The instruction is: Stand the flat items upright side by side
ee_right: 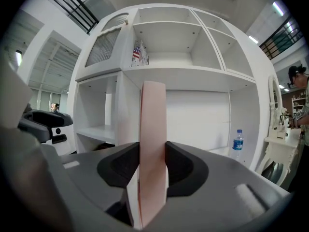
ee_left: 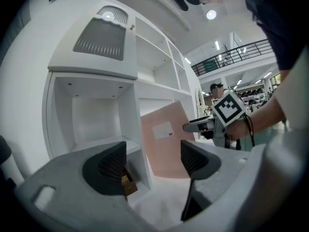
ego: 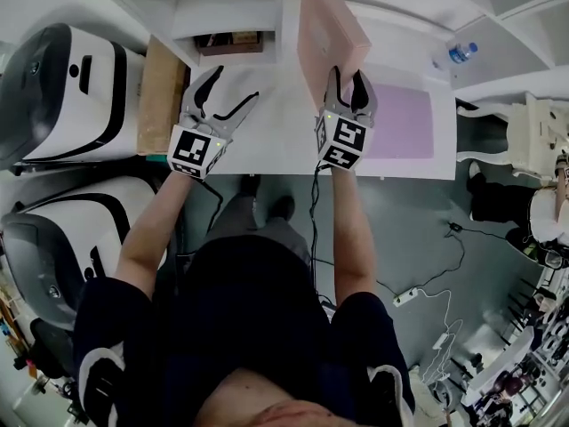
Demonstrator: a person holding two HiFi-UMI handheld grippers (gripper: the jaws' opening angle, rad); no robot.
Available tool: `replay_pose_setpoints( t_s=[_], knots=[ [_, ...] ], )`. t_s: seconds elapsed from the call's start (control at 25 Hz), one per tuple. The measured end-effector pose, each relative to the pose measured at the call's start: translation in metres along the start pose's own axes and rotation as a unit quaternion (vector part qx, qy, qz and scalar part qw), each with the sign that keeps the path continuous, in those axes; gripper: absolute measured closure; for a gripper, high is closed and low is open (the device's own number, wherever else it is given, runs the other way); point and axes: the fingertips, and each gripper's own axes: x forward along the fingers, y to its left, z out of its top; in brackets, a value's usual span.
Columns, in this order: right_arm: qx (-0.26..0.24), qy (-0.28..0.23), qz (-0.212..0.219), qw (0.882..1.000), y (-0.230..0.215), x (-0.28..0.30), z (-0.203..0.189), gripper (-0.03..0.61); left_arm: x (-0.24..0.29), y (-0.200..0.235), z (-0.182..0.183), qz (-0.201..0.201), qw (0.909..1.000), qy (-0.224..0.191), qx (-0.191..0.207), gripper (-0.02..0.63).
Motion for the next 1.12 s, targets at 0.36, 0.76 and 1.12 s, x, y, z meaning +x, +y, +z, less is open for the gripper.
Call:
replay_pose_setpoints(
  t_s=[0.36, 0.76, 1.12],
  knots=[
    [-0.01, -0.004, -0.013, 1.0, 0.028, 0.053, -0.013, 0.42, -0.004, 0.021, -0.014, 0.009, 0.9999, 0.0, 0.007, 0.249],
    [-0.013, -0.007, -0.023, 1.0, 0.038, 0.089, -0.022, 0.42, -0.005, 0.021, -0.016, 0.015, 0.9998, 0.005, 0.007, 0.249],
    [-0.013, -0.022, -0.03, 0.999, 0.045, 0.102, -0.021, 0.419, -0.009, 0.025, -0.017, 0.024, 0.9996, 0.007, 0.01, 0.249]
  ],
)
